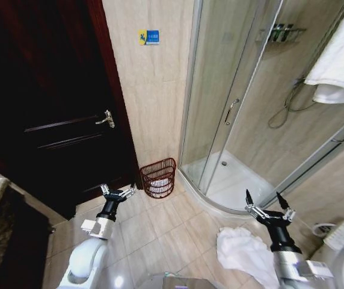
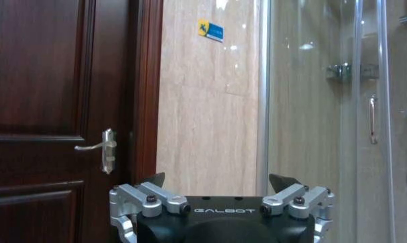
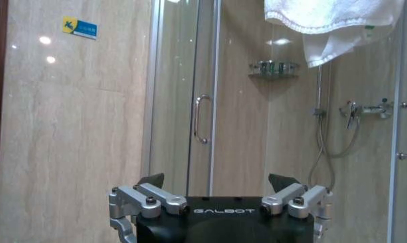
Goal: Discard the used towel into the hamper.
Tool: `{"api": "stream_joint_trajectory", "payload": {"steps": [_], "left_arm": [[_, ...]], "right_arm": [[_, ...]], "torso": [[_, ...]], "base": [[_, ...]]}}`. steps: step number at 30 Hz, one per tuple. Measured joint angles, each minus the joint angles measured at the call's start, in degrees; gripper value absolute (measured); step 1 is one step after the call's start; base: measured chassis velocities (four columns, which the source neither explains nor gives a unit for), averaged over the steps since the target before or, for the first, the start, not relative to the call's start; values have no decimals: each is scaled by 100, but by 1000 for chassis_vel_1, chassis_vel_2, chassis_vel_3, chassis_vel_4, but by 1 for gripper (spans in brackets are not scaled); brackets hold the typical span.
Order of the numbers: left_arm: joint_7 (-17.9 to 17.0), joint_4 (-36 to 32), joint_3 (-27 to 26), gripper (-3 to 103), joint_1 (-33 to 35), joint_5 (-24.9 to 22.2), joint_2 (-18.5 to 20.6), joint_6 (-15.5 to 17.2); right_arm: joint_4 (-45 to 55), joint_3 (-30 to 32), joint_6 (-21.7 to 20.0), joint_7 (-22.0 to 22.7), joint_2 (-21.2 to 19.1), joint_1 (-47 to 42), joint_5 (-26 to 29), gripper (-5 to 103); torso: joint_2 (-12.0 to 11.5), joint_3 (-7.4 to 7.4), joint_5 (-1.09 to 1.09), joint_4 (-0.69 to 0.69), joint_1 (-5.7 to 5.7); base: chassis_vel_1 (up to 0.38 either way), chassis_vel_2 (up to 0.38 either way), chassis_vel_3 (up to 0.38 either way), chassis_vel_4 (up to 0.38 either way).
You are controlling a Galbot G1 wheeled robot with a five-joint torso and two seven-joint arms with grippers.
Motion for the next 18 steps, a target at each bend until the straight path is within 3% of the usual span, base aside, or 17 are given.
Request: {"api": "stream_joint_trajectory", "payload": {"steps": [18], "left_arm": [[-290, 290, 312, 100, -135, 220, -139, 88]], "right_arm": [[-479, 87, 117, 58, 0, 199, -153, 100]], "torso": [[0, 0, 0, 0, -1]], "base": [[37, -35, -35, 32]]}}
